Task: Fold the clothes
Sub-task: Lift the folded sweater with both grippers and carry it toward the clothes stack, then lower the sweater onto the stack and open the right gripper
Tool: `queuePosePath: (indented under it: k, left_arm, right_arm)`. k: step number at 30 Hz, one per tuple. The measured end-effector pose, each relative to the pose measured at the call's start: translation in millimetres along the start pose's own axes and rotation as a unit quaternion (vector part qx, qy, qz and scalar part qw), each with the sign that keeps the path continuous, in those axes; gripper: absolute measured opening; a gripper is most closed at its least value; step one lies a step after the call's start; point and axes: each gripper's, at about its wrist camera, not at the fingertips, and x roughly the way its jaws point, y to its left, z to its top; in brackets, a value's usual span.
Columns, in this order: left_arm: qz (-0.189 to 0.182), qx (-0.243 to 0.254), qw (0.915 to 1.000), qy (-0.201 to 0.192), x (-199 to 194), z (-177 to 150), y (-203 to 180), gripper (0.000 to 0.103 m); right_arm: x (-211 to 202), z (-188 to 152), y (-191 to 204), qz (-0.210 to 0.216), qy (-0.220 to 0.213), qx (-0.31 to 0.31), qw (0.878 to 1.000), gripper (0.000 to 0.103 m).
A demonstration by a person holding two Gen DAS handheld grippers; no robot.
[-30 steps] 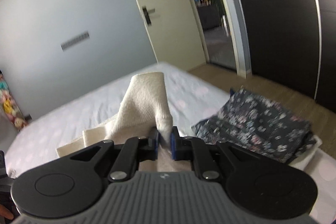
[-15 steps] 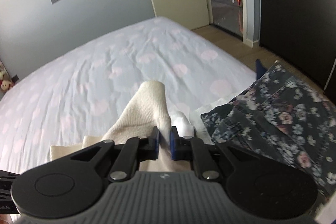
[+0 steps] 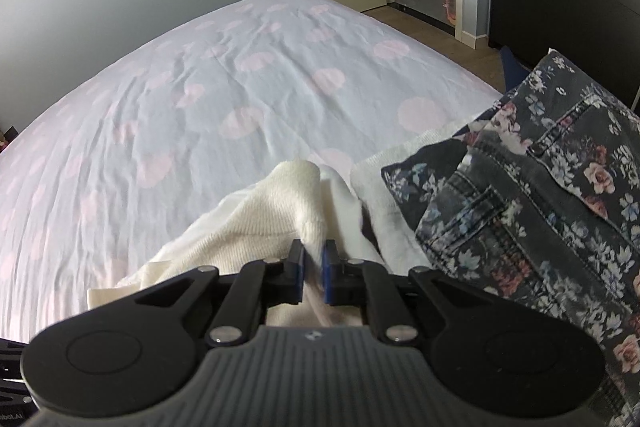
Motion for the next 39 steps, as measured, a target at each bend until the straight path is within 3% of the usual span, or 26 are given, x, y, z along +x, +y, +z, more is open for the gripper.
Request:
queuePosePath:
  k: [4, 9, 13, 22, 34, 36, 39]
  left_arm:
    - [0.015, 0.030, 0.9994, -0.010, -11.0, 4.1, -5.7, 0.011]
    - [0.030, 0.058, 0.9974, -0.031, -35.1, 17.3, -9.3, 0.012]
    - [0.015, 0.053, 0.9979, -0.035, -41.1, 35.0, -7.1, 0.012]
    - [-0.014, 0.010, 0.9997, 0.017, 8.3, 66.7, 5.0, 0.016]
    - [-0.025, -0.028, 0.9987, 0.035, 61.6, 78.0, 18.3, 0.016]
    - [-0.029, -0.024, 0.9990, 0.026, 60.6, 76.6, 17.6, 0.002]
    - [-0.027, -0.004, 0.9996, 0.002, 46.0, 73.6, 12.4, 0.001]
  right_arm:
    - [-7.6, -0.5, 3.4, -0.009, -0.006, -0.008, 1.000, 0.024]
    - [-38.8, -0.6, 18.6, -0.033, -0.040, -0.063, 0.997, 0.025]
    - [-70.8, -11.6, 38.7, -0.001, -0.062, -0.092, 0.994, 0.026]
    - [-91.6, -54.9, 83.7, 0.030, -0.025, -0.154, 0.987, 0.030]
    - [-77.3, -89.1, 102.8, 0.049, 0.014, -0.166, 0.985, 0.032]
    - [-76.6, -89.1, 102.3, 0.048, 0.014, -0.165, 0.985, 0.032]
    - [-78.1, -88.4, 102.0, 0.048, 0.013, -0.162, 0.986, 0.032]
